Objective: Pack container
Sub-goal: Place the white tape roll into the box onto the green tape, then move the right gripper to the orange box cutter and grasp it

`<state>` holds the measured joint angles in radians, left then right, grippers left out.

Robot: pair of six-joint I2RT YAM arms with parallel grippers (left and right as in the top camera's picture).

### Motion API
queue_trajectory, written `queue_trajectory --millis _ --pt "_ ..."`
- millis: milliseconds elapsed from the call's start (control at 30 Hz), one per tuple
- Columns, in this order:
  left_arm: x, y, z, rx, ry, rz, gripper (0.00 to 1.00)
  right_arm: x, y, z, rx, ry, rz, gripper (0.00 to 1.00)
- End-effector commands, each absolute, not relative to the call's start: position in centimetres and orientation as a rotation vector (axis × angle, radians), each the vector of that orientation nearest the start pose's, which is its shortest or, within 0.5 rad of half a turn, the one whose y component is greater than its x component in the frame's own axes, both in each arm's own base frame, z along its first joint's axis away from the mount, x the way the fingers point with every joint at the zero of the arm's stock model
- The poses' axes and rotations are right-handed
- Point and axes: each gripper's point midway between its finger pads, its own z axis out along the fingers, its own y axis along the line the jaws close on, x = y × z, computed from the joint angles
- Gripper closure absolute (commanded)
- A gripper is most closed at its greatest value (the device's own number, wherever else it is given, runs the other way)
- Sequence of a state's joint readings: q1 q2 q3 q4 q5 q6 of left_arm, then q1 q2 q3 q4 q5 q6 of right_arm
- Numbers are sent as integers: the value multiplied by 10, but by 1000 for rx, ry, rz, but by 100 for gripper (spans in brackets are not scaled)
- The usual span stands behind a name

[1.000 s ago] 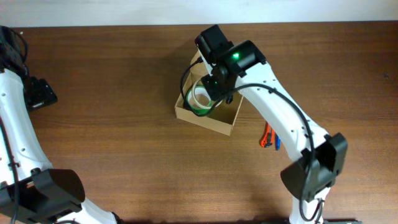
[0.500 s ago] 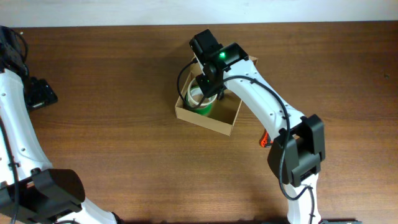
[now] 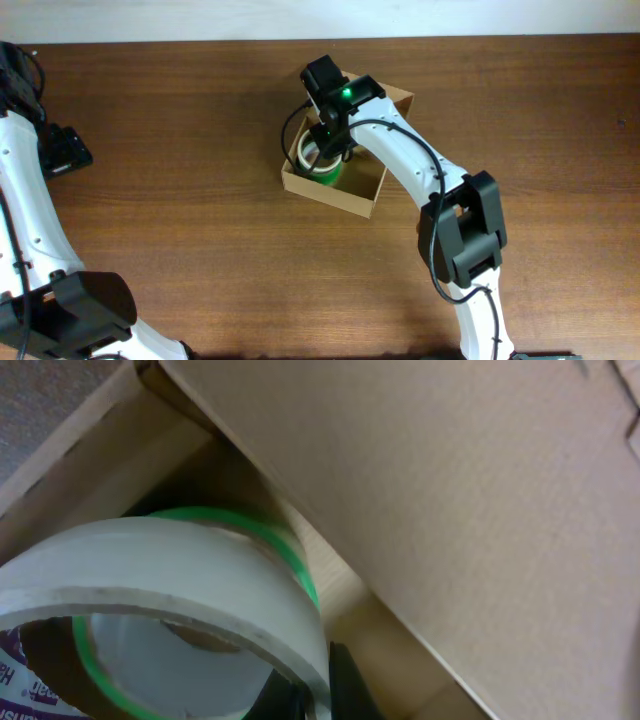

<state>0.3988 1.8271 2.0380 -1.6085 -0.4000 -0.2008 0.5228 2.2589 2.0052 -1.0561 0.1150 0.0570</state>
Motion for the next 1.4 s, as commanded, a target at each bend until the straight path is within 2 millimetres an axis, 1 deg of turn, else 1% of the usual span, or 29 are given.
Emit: queue_trajectory --millis 0,33,200,233,600,633,667,700,767,800,867,933,1033,1067,1100,1133,1167,1267,1300,1333,1367 --pt "300 201 245 -910 2822 621 0 447 231 64 -598 2819 -48 96" --pt "300 201 245 -910 2822 621 0 447 231 59 -601 2825 -52 96" --pt "300 201 245 -910 2822 621 0 451 233 57 -592 2813 -46 96" --pt "300 201 245 -910 2821 621 0 453 234 57 -590 2808 -43 87" --pt "300 201 245 -910 2822 621 0 445 230 55 -600 2841 -59 88" --pt "300 201 245 -910 2822 621 0 444 229 55 -602 2846 -61 86" --pt "300 201 245 -910 2821 621 0 443 228 56 -604 2849 -63 80" --pt "300 201 245 -910 2821 621 0 442 229 57 -606 2850 -64 77" --pt "300 201 245 -910 2822 621 0 444 230 65 -609 2839 -61 64" --pt "300 201 245 -910 2822 621 0 445 231 70 -613 2831 -57 60" --pt "300 201 245 -910 2821 621 0 450 234 89 -630 2793 -46 57" --pt "300 201 245 -910 2822 621 0 458 234 116 -614 2744 -51 56" --pt "300 201 245 -910 2821 621 0 467 231 175 -572 2646 -63 56" --pt "300 201 245 -910 2822 621 0 468 229 199 -558 2605 -64 55" --pt "300 201 245 -910 2822 621 0 467 228 219 -563 2570 -66 54" --pt "300 201 245 -910 2822 621 0 465 224 241 -575 2531 -77 52" --pt "300 201 245 -910 2821 621 0 462 218 264 -565 2493 -98 50" --pt "300 201 245 -910 2822 621 0 451 197 327 -487 2379 -109 48" --pt "300 201 245 -910 2821 621 0 448 189 342 -460 2349 -121 48" --pt "300 201 245 -910 2822 621 0 440 175 360 -424 2317 -145 48" --pt "300 201 245 -910 2822 621 0 429 156 382 -380 2287 -160 48"
